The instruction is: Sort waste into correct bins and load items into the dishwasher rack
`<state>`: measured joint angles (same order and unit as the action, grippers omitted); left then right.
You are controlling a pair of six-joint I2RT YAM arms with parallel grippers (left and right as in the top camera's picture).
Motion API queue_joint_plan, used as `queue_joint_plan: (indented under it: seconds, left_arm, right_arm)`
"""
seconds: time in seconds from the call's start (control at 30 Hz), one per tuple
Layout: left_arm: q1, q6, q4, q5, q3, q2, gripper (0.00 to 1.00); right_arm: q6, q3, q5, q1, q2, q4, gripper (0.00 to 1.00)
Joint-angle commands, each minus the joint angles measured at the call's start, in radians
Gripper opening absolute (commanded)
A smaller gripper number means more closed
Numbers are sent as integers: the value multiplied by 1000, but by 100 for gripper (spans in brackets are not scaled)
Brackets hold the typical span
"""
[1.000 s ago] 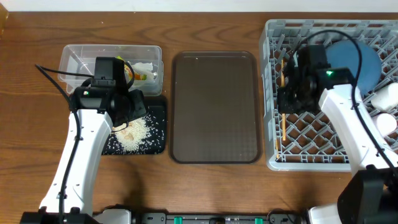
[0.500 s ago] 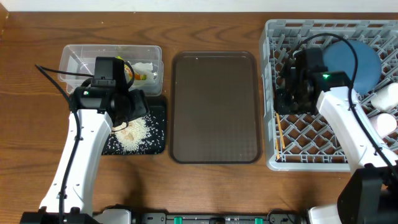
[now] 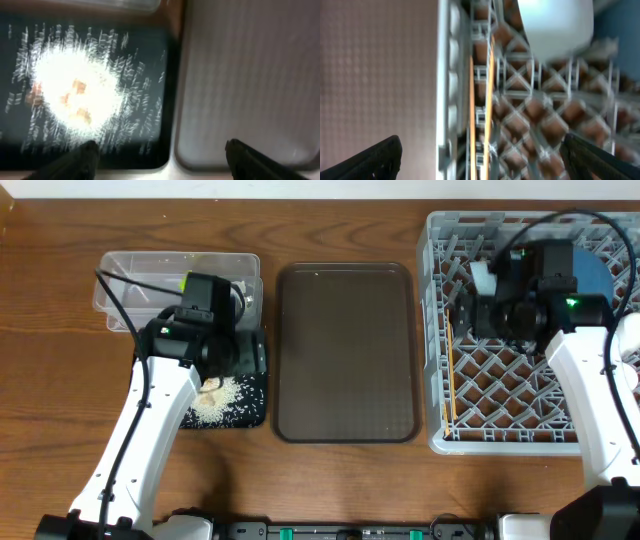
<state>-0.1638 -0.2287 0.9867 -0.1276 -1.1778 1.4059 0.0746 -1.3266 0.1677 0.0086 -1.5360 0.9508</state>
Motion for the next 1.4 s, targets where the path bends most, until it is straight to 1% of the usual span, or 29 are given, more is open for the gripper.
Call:
queue_joint_plan:
  seconds: [0.0, 0.07, 0.13, 0.2, 0.3, 0.4, 0.43, 0.47, 0.5, 0.57, 0.63, 0.73, 0.83, 0.97, 1.2, 1.37]
  left_arm:
    - [2, 19, 73, 33, -17, 5, 83]
    - [1, 19, 122, 33, -15, -2, 83]
    - [1, 35, 137, 36, 4, -27, 82]
    - [1, 43, 118, 36, 45, -84, 80]
    - [1, 42, 61, 35, 129, -209, 79]
    - [1, 40, -5, 35, 236, -391, 80]
    - [1, 38, -23, 35, 275, -463, 84]
    - [2, 32, -36, 36, 308, -528, 85]
    - [2, 31, -47, 35, 339, -592, 88]
    - [2, 30, -64, 35, 389, -716, 88]
    - [2, 30, -80, 35, 412, -813, 88]
    - [2, 30, -83, 35, 413, -909, 89]
    - [2, 30, -71, 35, 413, -969, 89]
    - [2, 30, -68, 35, 413, -988, 90]
    - [2, 30, -68, 35, 413, -986, 90]
    - [2, 30, -68, 35, 413, -986, 90]
  right_arm:
    - [-5, -6, 6, -12, 8, 65, 99]
    - [0, -5, 1, -10, 15, 116, 99]
    - [15, -5, -6, -10, 27, 170, 99]
    - [16, 4, -6, -7, 48, 207, 99]
    - [15, 50, -6, 11, 113, 192, 99]
    - [13, 160, -42, 50, 254, 91, 99]
    - [14, 209, -74, 67, 315, 41, 99]
    - [19, 254, -108, 83, 372, -5, 99]
    - [50, 308, -154, 101, 440, -59, 99]
    - [87, 397, -213, 125, 565, -143, 99]
    - [88, 466, -221, 129, 669, -203, 99]
    - [89, 531, -224, 129, 792, -235, 99]
    - [89, 545, -224, 129, 864, -177, 99]
    - [89, 545, -223, 129, 908, -80, 99]
    - [89, 545, -224, 129, 908, 48, 99]
    - [89, 545, -223, 129, 908, 98, 99]
